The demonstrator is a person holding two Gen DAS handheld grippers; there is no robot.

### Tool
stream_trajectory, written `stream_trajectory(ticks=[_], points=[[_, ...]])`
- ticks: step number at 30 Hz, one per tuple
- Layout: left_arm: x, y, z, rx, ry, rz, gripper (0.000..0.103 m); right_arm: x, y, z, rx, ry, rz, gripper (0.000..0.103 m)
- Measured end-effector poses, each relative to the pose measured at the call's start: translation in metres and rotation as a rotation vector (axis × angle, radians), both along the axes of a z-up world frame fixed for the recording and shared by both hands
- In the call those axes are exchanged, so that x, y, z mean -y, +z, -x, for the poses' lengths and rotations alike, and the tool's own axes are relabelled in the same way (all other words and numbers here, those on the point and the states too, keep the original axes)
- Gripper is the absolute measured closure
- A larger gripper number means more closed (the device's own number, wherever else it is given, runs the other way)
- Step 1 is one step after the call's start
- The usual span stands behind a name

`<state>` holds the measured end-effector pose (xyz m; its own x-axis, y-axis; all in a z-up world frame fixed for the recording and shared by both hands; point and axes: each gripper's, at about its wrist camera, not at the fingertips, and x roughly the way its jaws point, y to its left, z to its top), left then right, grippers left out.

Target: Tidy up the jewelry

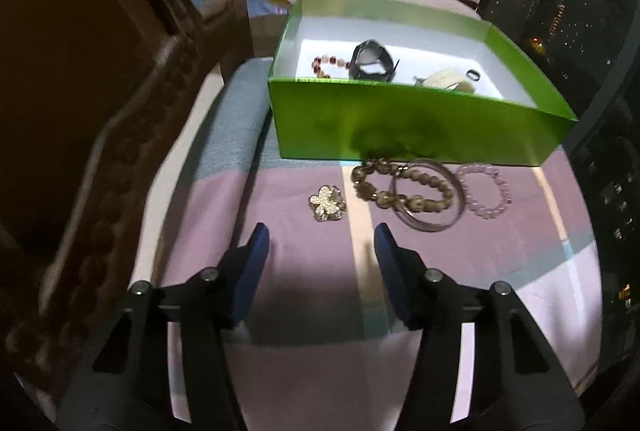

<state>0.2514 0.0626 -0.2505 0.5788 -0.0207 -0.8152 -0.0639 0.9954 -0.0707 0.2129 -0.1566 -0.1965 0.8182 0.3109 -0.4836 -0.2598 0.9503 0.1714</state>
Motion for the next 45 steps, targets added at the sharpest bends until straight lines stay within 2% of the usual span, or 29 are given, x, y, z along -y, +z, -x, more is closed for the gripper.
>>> stream_trajectory(ticks=[5, 7, 8, 10, 12, 16, 19, 22, 24, 26, 27, 28, 29, 30, 31, 32, 34, 36, 40, 44, 45], points=[[0.005, -0.009, -0.014, -0.019, -0.009, -0.003, 0.057, -0.005, -0.006, -0.006, -0.028, 0.01, 0.004, 0.004], [0.008, -0.015, -0.019, -0.042, -0.017, -0.013, 0.069, -0.01, -0.011, -0.01, -0.042, 0.022, 0.014, 0.004], [0.009, -0.017, -0.019, -0.037, -0.016, -0.021, 0.07, -0.013, -0.012, -0.013, -0.049, 0.028, 0.02, 0.004], [0.011, -0.018, -0.02, -0.03, -0.03, -0.028, 0.088, -0.021, -0.017, -0.016, -0.068, 0.046, 0.036, 0.004], [0.012, -0.017, -0.019, -0.031, -0.045, -0.019, 0.098, -0.031, -0.021, -0.018, -0.078, 0.067, 0.058, 0.004], [0.013, -0.011, -0.014, -0.01, -0.072, -0.014, 0.099, -0.057, -0.034, -0.024, -0.094, 0.128, 0.136, 0.004], [0.01, 0.013, -0.005, 0.045, -0.074, 0.001, 0.103, -0.079, -0.044, -0.031, -0.107, 0.172, 0.193, 0.004], [0.005, 0.053, 0.018, 0.136, -0.076, 0.014, 0.103, -0.102, -0.056, -0.043, -0.114, 0.209, 0.233, 0.004], [0.001, 0.082, 0.04, 0.199, -0.087, 0.025, 0.103, -0.115, -0.064, -0.052, -0.123, 0.229, 0.252, 0.008], [-0.002, 0.094, 0.05, 0.222, -0.098, 0.031, 0.102, -0.127, -0.074, -0.064, -0.152, 0.247, 0.269, 0.018], [-0.005, 0.096, 0.055, 0.219, -0.106, 0.027, 0.102, -0.13, -0.078, -0.069, -0.165, 0.247, 0.279, 0.021], [-0.006, 0.094, 0.055, 0.21, -0.102, 0.024, 0.095, -0.133, -0.082, -0.073, -0.179, 0.242, 0.283, 0.025], [-0.008, 0.091, 0.054, 0.197, -0.093, 0.026, 0.088, -0.135, -0.084, -0.077, -0.191, 0.24, 0.281, 0.027], [-0.011, 0.086, 0.051, 0.181, -0.081, 0.032, 0.072, -0.136, -0.087, -0.08, -0.202, 0.241, 0.278, 0.03], [-0.014, 0.083, 0.05, 0.171, -0.067, 0.045, 0.062, -0.138, -0.09, -0.085, -0.22, 0.246, 0.274, 0.036], [-0.016, 0.082, 0.052, 0.167, -0.061, 0.054, 0.059, -0.14, -0.092, -0.088, -0.236, 0.249, 0.272, 0.042], [-0.017, 0.081, 0.055, 0.168, -0.062, 0.056, 0.044, -0.145, -0.098, -0.096, -0.272, 0.265, 0.257, 0.052], [-0.015, 0.081, 0.057, 0.174, -0.069, 0.04, 0.037, -0.151, -0.101, -0.1, -0.287, 0.285, 0.263, 0.059], [-0.016, 0.08, 0.057, 0.165, -0.077, 0.034, 0.035, -0.166, -0.115, -0.102, -0.329, 0.313, 0.333, 0.076], [-0.019, 0.079, 0.056, 0.16, -0.073, 0.043, 0.034, -0.153, -0.112, -0.101, -0.406, 0.313, 0.301, 0.097], [-0.019, 0.08, 0.057, 0.161, -0.072, 0.043, 0.034, -0.149, -0.112, -0.099, -0.415, 0.314, 0.303, 0.099]])
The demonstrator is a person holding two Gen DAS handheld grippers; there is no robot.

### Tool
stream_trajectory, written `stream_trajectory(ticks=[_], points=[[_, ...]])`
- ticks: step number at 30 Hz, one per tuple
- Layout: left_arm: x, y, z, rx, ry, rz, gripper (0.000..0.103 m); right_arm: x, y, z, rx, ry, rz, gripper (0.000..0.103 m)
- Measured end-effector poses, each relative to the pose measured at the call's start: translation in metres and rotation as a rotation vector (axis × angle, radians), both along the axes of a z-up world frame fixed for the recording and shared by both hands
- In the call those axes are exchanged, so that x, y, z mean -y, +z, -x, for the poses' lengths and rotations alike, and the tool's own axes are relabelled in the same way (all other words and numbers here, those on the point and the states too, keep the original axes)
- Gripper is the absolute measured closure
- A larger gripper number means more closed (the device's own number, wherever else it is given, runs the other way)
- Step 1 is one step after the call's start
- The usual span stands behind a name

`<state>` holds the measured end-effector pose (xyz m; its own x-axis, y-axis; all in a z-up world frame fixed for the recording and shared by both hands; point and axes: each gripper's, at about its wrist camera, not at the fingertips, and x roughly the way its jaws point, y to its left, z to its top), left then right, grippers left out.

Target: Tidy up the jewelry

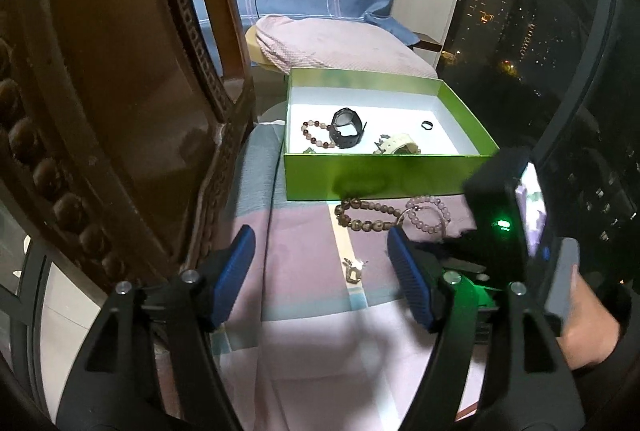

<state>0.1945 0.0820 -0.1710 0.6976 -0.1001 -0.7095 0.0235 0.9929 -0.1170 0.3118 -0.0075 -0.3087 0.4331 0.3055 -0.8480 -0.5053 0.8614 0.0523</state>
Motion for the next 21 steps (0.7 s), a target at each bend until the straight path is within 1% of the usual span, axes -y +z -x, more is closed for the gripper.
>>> stream_trajectory(ticks=[3, 5, 7, 9, 10, 11, 12, 13, 14, 17, 19, 21], points=[[0.001, -0.001, 0.0, -0.005, -0.009, 0.001, 0.032, 0.023, 0.0, 0.013, -0.048, -0.02, -0.021, 0.1], [0.004, -0.003, 0.0, -0.011, -0.017, -0.001, 0.03, 0.035, 0.0, 0.03, -0.071, -0.004, -0.025, 0.1], [0.009, -0.006, 0.001, -0.024, -0.03, 0.0, 0.025, 0.048, 0.0, 0.046, -0.073, -0.011, -0.016, 0.1], [0.015, -0.011, 0.0, -0.041, -0.039, -0.008, 0.022, 0.058, 0.001, 0.056, -0.105, -0.021, -0.009, 0.098], [0.018, -0.015, 0.0, -0.051, -0.04, -0.011, 0.021, 0.065, 0.003, 0.059, -0.125, -0.023, -0.026, 0.085], [0.022, -0.019, 0.0, -0.061, -0.042, -0.01, 0.02, 0.071, 0.006, 0.06, -0.117, -0.02, -0.051, 0.058], [0.024, -0.023, -0.001, -0.068, -0.043, -0.009, 0.02, 0.076, 0.01, 0.064, -0.098, -0.024, -0.061, 0.046], [0.028, -0.03, -0.002, -0.084, -0.046, -0.008, 0.02, 0.084, 0.018, 0.067, -0.053, -0.043, -0.07, 0.037], [0.032, -0.035, -0.004, -0.096, -0.048, -0.007, 0.02, 0.09, 0.024, 0.068, -0.027, -0.051, -0.086, 0.037], [0.048, -0.057, -0.011, -0.143, -0.07, -0.036, 0.02, 0.112, 0.038, 0.064, -0.019, -0.085, -0.146, 0.037], [0.058, -0.069, -0.018, -0.159, -0.074, -0.064, 0.025, 0.122, 0.046, 0.064, -0.005, -0.116, -0.165, 0.037], [0.063, -0.08, -0.027, -0.181, -0.063, -0.072, 0.03, 0.125, 0.046, 0.062, 0.001, -0.132, -0.163, 0.037]])
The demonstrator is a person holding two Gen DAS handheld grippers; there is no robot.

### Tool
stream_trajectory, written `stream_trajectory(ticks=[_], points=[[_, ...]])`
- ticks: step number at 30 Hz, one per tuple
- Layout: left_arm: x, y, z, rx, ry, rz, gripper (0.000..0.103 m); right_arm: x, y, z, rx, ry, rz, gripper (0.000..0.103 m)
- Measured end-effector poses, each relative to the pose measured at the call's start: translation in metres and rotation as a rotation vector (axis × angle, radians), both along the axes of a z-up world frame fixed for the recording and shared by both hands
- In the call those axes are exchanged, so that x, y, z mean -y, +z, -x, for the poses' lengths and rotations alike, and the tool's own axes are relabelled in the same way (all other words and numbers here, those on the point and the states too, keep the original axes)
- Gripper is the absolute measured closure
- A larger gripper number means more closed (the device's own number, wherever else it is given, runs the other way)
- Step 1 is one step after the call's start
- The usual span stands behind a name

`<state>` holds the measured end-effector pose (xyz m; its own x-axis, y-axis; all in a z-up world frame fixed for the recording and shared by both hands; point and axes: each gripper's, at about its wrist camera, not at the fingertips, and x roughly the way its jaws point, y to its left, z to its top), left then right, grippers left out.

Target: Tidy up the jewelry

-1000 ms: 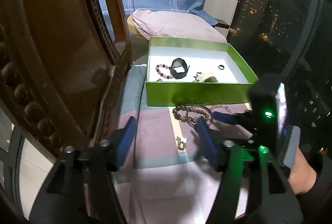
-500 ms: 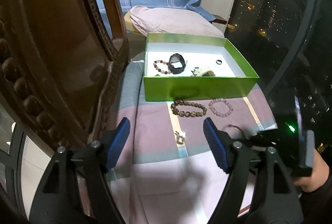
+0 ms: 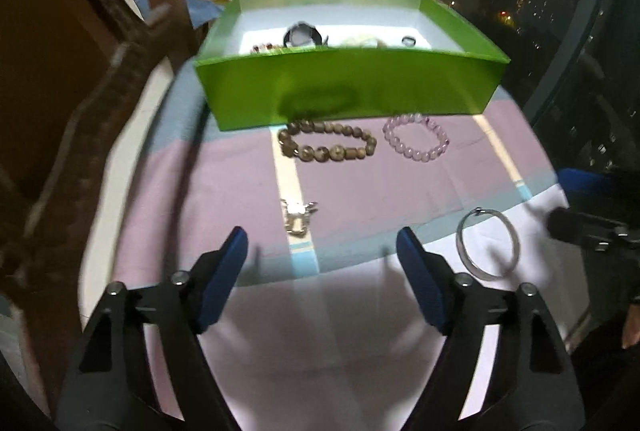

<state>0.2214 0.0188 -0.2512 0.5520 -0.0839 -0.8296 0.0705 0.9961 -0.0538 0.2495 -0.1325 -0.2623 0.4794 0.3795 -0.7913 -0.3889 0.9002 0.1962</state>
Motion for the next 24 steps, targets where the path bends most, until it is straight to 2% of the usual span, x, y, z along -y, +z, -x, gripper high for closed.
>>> stream_trajectory(ticks=[3, 6, 8, 9, 11, 15, 17, 19, 24], points=[[-0.003, -0.011, -0.012, -0.02, 0.043, -0.001, 0.042, 0.001, 0.0, 0.005, 0.006, 0.009, 0.023, 0.037], [-0.013, -0.018, -0.018, -0.032, 0.08, 0.012, 0.063, 0.004, 0.0, 0.005, 0.012, 0.017, 0.037, 0.037], [-0.013, -0.019, -0.019, -0.021, 0.077, -0.006, 0.072, 0.005, 0.0, 0.008, 0.01, 0.028, 0.048, 0.037], [-0.012, -0.018, -0.018, -0.017, 0.065, 0.001, 0.09, 0.005, -0.001, 0.008, 0.015, 0.029, 0.053, 0.037], [-0.012, -0.019, -0.017, -0.016, 0.062, 0.019, 0.09, 0.005, -0.002, 0.011, 0.023, 0.027, 0.061, 0.037], [-0.004, -0.008, -0.006, 0.023, 0.02, 0.006, 0.09, -0.001, -0.01, 0.017, 0.017, 0.029, 0.085, 0.034], [-0.005, 0.011, 0.005, 0.075, 0.022, 0.017, 0.09, -0.006, -0.014, 0.02, 0.025, 0.026, 0.106, 0.025], [-0.01, 0.037, 0.017, 0.138, 0.038, 0.033, 0.09, -0.011, -0.017, 0.024, 0.046, 0.013, 0.125, 0.021], [-0.02, 0.087, 0.042, 0.273, 0.068, 0.054, 0.09, -0.022, -0.03, 0.023, 0.054, -0.023, 0.139, 0.021]])
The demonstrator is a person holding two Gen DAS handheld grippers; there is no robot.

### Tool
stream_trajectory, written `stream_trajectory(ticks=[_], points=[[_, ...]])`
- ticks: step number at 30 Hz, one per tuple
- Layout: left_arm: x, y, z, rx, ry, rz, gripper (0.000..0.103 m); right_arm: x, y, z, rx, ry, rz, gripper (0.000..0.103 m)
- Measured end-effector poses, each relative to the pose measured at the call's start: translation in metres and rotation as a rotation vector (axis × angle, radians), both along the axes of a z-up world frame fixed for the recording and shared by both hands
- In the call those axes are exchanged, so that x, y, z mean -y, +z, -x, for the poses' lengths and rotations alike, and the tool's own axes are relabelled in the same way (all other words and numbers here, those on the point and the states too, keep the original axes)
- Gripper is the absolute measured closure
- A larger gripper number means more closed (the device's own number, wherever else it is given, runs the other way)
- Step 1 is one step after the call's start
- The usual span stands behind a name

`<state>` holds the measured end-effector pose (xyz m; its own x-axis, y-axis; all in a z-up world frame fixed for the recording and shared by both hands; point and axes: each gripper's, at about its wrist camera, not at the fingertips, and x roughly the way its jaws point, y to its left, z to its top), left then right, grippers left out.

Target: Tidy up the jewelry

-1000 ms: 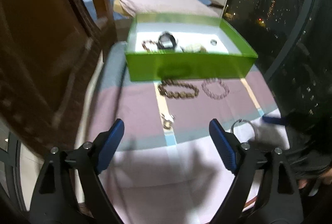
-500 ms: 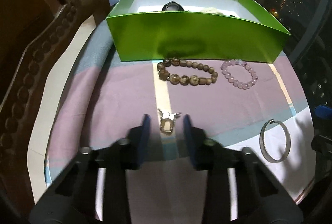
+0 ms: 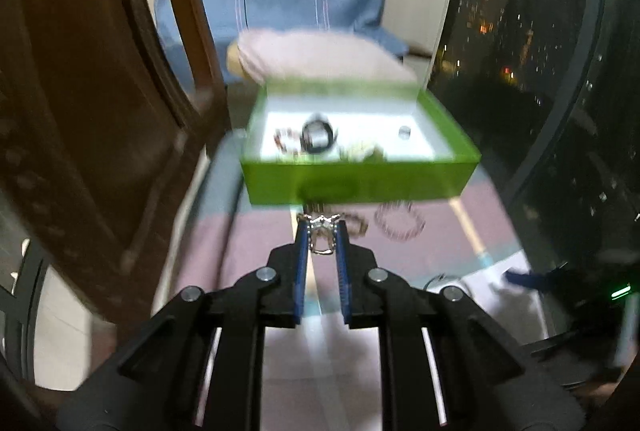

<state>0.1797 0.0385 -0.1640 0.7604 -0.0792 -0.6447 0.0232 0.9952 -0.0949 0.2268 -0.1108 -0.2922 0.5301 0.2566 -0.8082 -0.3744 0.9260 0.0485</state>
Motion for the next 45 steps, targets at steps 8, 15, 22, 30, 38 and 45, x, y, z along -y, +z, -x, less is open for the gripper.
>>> stream_trajectory(ticks=[8, 15, 22, 30, 38, 45], points=[[-0.006, 0.017, 0.009, 0.033, -0.011, 0.014, 0.089, -0.028, -0.028, -0.003, 0.02, -0.099, 0.064, 0.014], [-0.003, 0.012, 0.007, 0.01, -0.029, 0.027, 0.089, -0.039, -0.03, -0.002, 0.061, -0.159, 0.055, 0.024], [-0.004, 0.011, 0.007, 0.004, -0.034, 0.031, 0.089, -0.044, -0.025, -0.005, 0.058, -0.139, 0.051, 0.044], [-0.005, 0.011, 0.007, -0.001, -0.03, 0.046, 0.089, -0.023, 0.015, -0.006, 0.1, -0.159, -0.04, 0.045], [-0.005, 0.018, 0.011, 0.015, -0.018, 0.064, 0.089, 0.017, 0.097, 0.014, 0.293, -0.193, -0.159, 0.044], [0.002, 0.012, 0.006, -0.005, -0.018, 0.052, 0.089, 0.03, 0.097, 0.01, 0.3, -0.205, -0.191, 0.044]])
